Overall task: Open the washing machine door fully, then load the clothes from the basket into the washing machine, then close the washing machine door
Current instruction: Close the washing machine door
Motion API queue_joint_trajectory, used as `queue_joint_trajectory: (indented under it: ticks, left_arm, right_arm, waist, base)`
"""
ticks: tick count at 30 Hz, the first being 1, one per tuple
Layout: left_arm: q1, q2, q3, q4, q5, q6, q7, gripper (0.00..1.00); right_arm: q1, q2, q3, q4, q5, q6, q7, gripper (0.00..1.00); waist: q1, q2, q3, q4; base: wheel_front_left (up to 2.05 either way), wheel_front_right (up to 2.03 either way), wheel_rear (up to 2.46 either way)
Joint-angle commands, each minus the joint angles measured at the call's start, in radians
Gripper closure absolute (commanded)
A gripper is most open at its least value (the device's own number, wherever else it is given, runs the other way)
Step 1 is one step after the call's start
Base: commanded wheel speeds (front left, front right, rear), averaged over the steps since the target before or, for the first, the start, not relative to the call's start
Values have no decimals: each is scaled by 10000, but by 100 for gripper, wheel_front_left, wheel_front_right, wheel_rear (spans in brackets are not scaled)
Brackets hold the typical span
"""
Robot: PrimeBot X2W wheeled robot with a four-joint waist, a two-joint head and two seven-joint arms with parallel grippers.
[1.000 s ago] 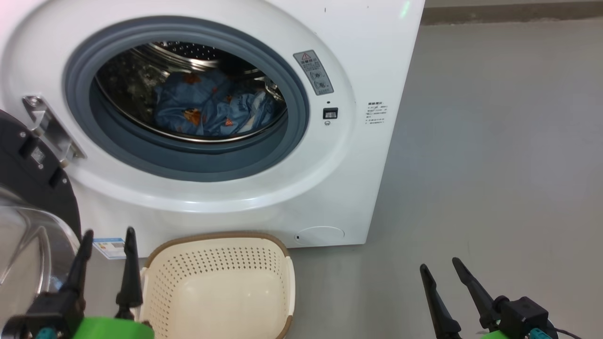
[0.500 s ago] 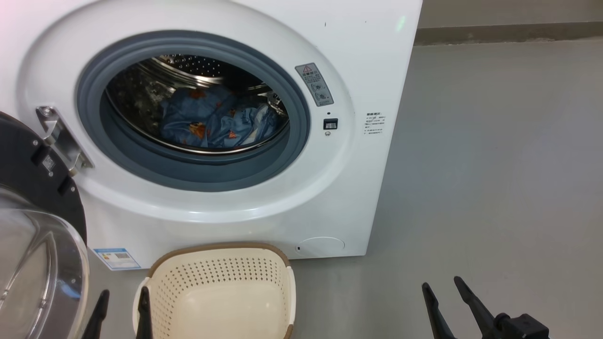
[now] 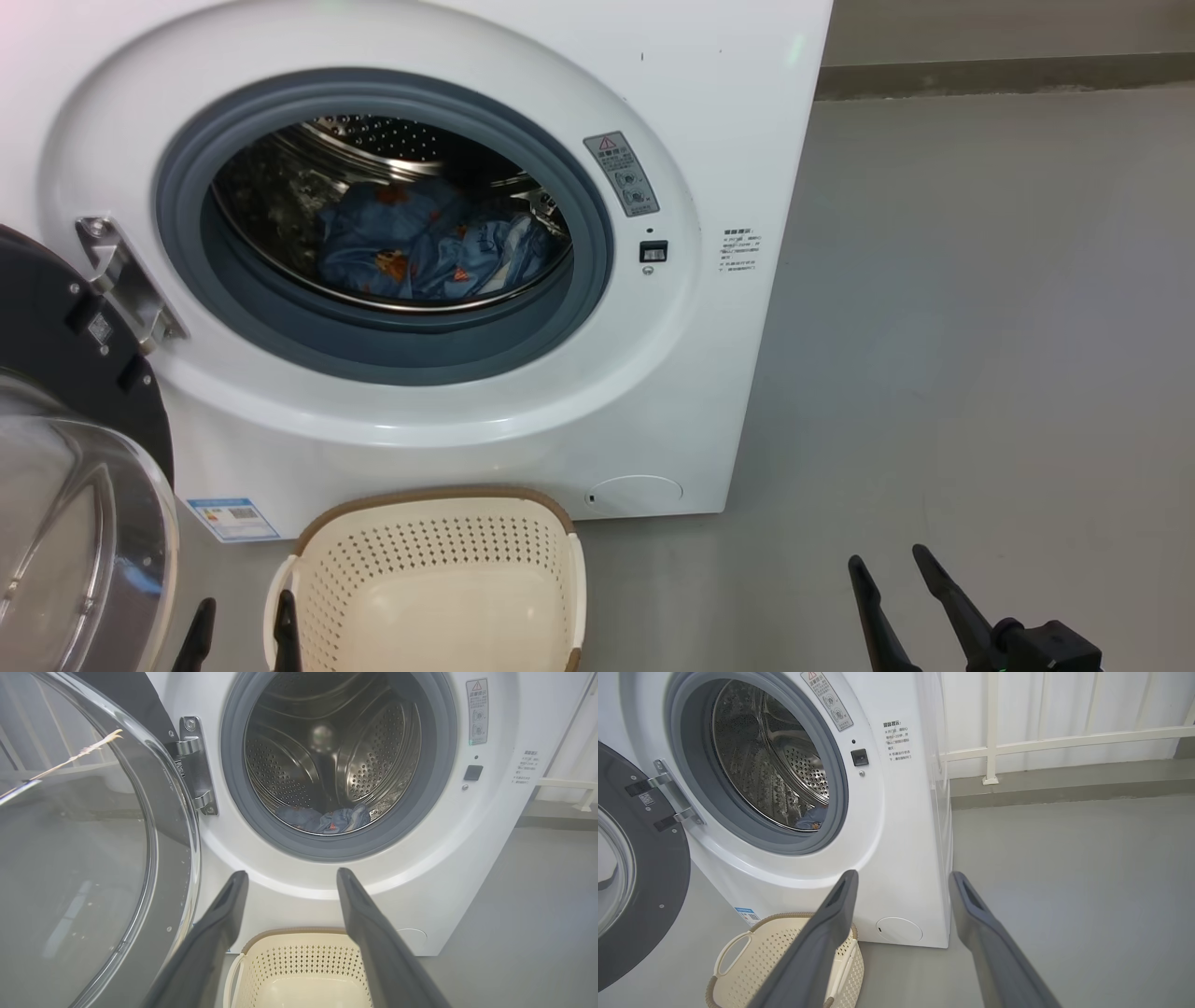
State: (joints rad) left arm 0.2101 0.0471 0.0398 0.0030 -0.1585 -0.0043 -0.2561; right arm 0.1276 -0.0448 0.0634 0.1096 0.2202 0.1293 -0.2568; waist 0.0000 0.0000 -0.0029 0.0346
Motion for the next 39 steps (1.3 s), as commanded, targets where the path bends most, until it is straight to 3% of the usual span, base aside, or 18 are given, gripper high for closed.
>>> queue_joint_trajectory:
  ticks: [1, 39]
  left_arm:
    - [-217, 34, 280, -285, -123, 45, -57, 0]
    - [-523, 32, 234, -202, -141, -14, -57, 0]
  right_arm:
    - [-52, -54, 192, -271, -173, 14, -49, 0]
    - [-175, -54, 86, -260, -203, 14, -49, 0]
  waist:
    - [0, 0, 6, 1]
    - [0, 0, 122, 3]
  base:
    - [0, 0, 0]
    - [0, 0, 0]
